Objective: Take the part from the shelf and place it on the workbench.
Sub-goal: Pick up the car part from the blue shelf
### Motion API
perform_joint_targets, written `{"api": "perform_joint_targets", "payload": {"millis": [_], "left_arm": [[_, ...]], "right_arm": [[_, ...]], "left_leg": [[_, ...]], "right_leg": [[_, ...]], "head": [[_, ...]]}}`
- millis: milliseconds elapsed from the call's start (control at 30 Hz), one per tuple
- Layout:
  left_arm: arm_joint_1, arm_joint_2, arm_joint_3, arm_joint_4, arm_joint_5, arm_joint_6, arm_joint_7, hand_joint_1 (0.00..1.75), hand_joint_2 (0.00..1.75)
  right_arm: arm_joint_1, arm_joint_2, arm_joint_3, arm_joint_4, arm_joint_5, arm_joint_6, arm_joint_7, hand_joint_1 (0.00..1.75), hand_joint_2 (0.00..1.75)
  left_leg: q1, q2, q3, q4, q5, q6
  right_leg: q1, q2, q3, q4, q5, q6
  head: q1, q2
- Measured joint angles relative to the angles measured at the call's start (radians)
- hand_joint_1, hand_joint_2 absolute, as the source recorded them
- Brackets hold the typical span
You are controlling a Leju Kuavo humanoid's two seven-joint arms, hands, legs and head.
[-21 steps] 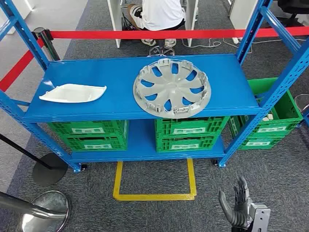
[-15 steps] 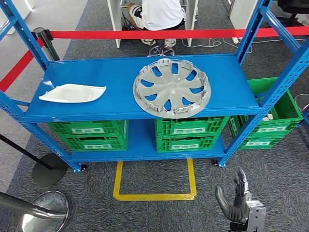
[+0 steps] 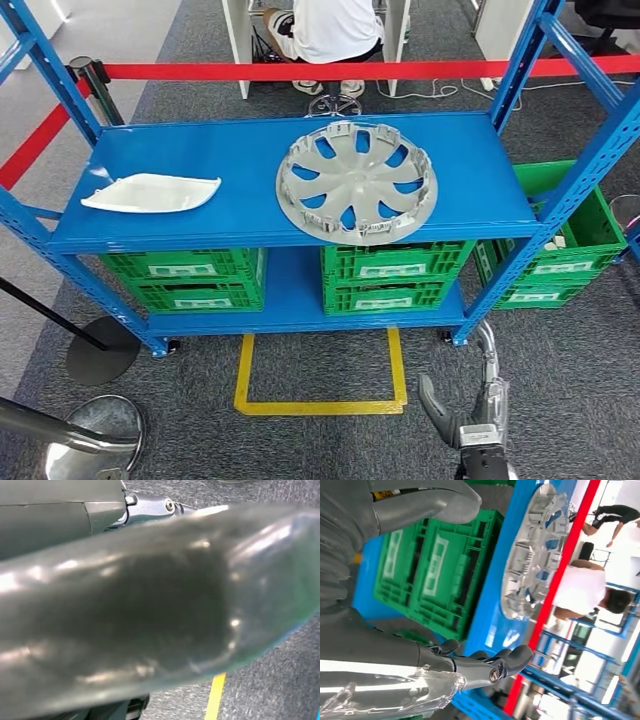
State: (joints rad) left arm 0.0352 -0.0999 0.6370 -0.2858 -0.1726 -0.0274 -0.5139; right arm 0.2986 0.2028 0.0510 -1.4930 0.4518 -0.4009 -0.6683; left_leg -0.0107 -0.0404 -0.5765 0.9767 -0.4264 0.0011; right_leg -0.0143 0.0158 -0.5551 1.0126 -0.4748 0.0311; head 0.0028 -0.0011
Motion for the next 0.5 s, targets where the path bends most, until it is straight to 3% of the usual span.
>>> {"api": "perform_joint_targets", "payload": {"millis": [167,300,367,433,467,500], "left_arm": [[-0.009,0.002,0.003,0.009,-0.050,-0.002,0.004,0.00,0.00],[-0.015,0.000,0.003,0.015,-0.094,-0.001,0.012,0.00,0.00],[-0.017,-0.002,0.003,0.017,-0.116,0.000,0.018,0.00,0.00],[-0.019,-0.003,0.003,0.019,-0.138,0.001,0.022,0.00,0.00],[-0.019,-0.004,0.003,0.021,-0.150,0.002,0.024,0.00,0.00],[-0.019,-0.005,0.003,0.022,-0.160,0.002,0.025,0.00,0.00]], "right_arm": [[0.034,-0.004,0.043,-0.057,0.143,-0.095,0.010,0.00,1.75],[0.058,-0.001,0.051,-0.097,0.270,-0.159,0.006,0.00,1.75],[0.066,0.002,0.049,-0.110,0.333,-0.185,0.000,0.00,1.75],[0.078,0.007,0.045,-0.117,0.400,-0.210,-0.006,0.00,1.75],[0.084,0.011,0.041,-0.120,0.434,-0.222,-0.008,0.00,1.75],[0.089,0.015,0.037,-0.122,0.467,-0.232,-0.011,0.00,1.75]], "left_leg": [[-0.004,0.000,-0.001,0.008,-0.007,0.010],[0.002,0.001,0.009,-0.005,-0.007,0.024],[0.009,0.002,0.018,-0.013,-0.006,0.030],[0.010,0.003,0.020,-0.013,-0.011,0.032],[0.010,0.002,0.023,-0.012,-0.014,0.032],[0.010,0.002,0.027,-0.012,-0.017,0.030]], "right_leg": [[-0.004,0.000,0.003,-0.001,-0.003,0.009],[-0.003,-0.001,0.002,0.006,-0.016,0.025],[-0.002,-0.005,-0.042,0.095,-0.062,0.030],[-0.002,-0.008,-0.115,0.231,-0.118,0.035],[-0.002,-0.008,-0.140,0.273,-0.125,0.036],[-0.002,-0.008,-0.147,0.277,-0.113,0.037]], "head": [[0.000,0.000],[0.001,0.000],[0.005,0.000],[0.007,0.000],[0.007,0.000],[0.007,0.000]]}}
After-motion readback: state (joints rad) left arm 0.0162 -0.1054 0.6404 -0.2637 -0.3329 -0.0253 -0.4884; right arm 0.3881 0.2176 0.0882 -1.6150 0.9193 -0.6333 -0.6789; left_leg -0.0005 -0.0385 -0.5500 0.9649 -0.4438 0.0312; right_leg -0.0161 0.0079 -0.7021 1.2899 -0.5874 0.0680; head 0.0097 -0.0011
